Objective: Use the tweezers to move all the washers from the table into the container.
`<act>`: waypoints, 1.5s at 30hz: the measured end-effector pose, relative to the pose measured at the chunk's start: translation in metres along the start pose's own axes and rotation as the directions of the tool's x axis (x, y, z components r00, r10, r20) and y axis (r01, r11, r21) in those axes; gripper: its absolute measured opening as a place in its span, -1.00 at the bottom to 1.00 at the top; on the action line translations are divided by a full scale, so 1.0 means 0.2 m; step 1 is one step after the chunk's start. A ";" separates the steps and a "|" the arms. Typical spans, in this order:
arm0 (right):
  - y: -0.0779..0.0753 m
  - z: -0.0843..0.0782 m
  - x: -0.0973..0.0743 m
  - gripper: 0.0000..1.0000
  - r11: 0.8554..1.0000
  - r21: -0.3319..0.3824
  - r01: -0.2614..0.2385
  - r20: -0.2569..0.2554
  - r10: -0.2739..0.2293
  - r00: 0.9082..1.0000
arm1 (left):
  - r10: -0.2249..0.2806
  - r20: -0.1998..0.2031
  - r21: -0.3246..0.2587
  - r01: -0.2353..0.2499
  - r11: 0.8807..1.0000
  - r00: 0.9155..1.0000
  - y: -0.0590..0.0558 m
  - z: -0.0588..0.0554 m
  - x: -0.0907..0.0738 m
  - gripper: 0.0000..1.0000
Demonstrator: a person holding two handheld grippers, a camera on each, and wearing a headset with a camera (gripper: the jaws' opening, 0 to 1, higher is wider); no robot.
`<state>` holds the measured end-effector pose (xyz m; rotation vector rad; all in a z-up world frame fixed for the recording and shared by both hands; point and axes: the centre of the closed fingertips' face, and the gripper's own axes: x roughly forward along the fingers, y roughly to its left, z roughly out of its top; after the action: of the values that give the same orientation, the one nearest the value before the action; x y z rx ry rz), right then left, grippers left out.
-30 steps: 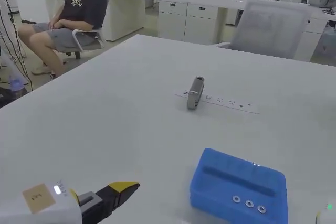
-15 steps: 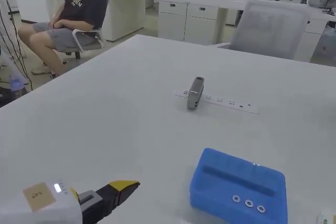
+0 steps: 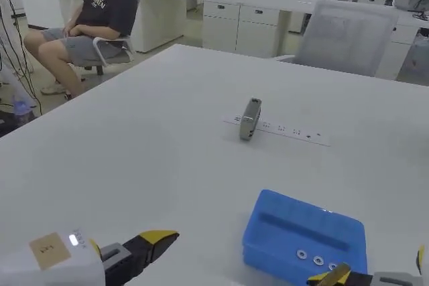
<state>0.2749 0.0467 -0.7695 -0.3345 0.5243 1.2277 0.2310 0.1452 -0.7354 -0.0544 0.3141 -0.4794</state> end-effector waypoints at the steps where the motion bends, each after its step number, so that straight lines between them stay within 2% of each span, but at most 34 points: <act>1: -0.02 0.03 0.00 -0.94 1.000 0.013 0.001 0.019 -0.001 1.000 | 0.000 -0.001 0.000 0.000 1.000 1.000 0.00 0.00 0.00 0.21; 6: -0.11 0.10 0.00 -0.94 0.995 0.101 0.023 0.078 -0.031 0.996 | -0.001 -0.001 -0.001 0.001 1.000 1.000 0.00 0.00 0.00 0.20; 12: -0.19 0.14 0.02 -0.94 0.991 0.128 0.048 0.084 -0.059 0.995 | -0.003 -0.002 -0.002 0.003 1.000 1.000 0.00 0.00 0.00 0.20; 14: -0.21 0.15 0.04 -0.94 0.984 0.172 0.045 0.098 -0.062 0.993 | -0.005 -0.005 -0.001 0.005 1.000 1.000 0.00 0.00 0.00 0.20; 19: -0.26 0.17 0.07 -0.94 0.973 0.228 0.045 0.108 -0.071 0.992 | -0.006 -0.007 -0.001 0.006 1.000 1.000 -0.01 -0.01 0.00 0.20; 23: -0.32 0.17 0.08 -0.94 0.969 0.234 0.083 0.096 -0.108 0.990 | -0.008 -0.010 -0.001 0.008 1.000 1.000 -0.01 -0.01 0.00 0.20; 28: -0.40 0.18 0.10 -0.94 0.969 0.224 0.103 0.090 -0.126 0.988 | -0.010 -0.013 -0.002 0.010 1.000 1.000 -0.01 -0.01 0.00 0.20; 30: -0.43 0.16 0.10 -0.94 0.966 0.238 0.103 0.067 -0.123 0.990 | -0.009 -0.011 -0.003 0.009 1.000 1.000 -0.01 -0.01 0.00 0.20; 32: -0.43 0.15 0.11 -0.94 0.957 0.277 0.083 0.060 -0.103 0.993 | -0.006 -0.011 -0.004 0.006 1.000 1.000 -0.01 -0.01 0.00 0.20; 45: -0.49 0.07 0.20 -0.94 0.966 0.244 0.082 -0.008 -0.082 0.997 | -0.007 -0.014 -0.009 0.007 1.000 1.000 0.00 -0.01 0.00 0.20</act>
<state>0.3800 0.0555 -0.7833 -0.1442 0.6464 1.0696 0.2305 0.1443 -0.7378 -0.0607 0.3304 -0.4857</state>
